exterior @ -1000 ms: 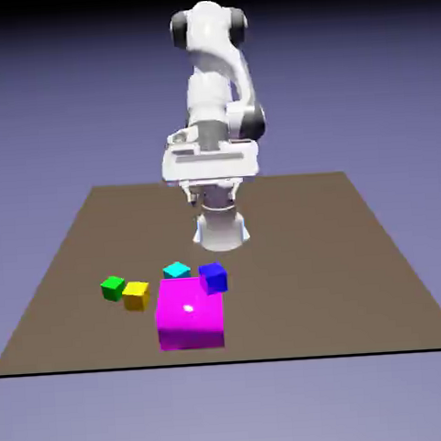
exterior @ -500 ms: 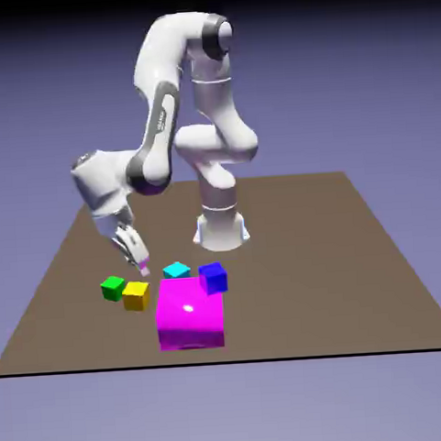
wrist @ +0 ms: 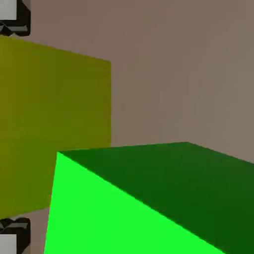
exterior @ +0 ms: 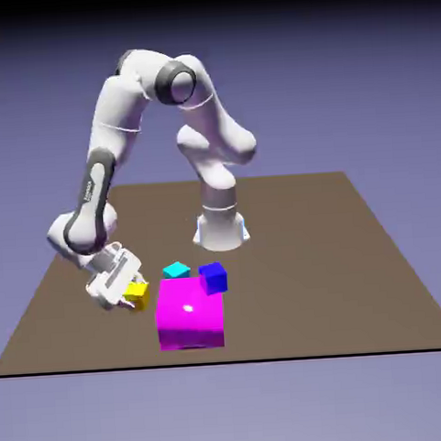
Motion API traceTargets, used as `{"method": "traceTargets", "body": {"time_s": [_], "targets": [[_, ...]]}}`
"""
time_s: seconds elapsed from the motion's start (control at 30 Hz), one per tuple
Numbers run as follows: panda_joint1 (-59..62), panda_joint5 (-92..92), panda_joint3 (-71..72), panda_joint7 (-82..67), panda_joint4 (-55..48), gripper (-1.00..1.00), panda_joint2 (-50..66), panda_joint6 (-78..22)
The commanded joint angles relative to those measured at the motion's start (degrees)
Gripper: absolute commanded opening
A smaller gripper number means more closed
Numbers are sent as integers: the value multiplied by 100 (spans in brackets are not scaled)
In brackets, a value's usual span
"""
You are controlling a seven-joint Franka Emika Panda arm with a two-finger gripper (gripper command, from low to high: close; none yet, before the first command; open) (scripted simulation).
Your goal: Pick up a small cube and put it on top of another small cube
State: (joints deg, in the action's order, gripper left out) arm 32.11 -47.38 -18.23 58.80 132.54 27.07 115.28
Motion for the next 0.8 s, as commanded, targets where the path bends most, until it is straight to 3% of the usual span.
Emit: {"method": "traceTargets", "body": {"time_s": [0.0,0.5,0.67,0.7,0.77], "targets": [[34,248,-134,155,-61,-100,-208,-225],[-2788,2699,-2167,-401,1427,-100,-2215,-832],[-2812,1886,-1747,-988,1912,-100,-1532,42],[-2812,1886,-1747,-988,1912,100,-1532,42],[-2805,2117,-1867,-821,1774,100,-1726,-207]]}}
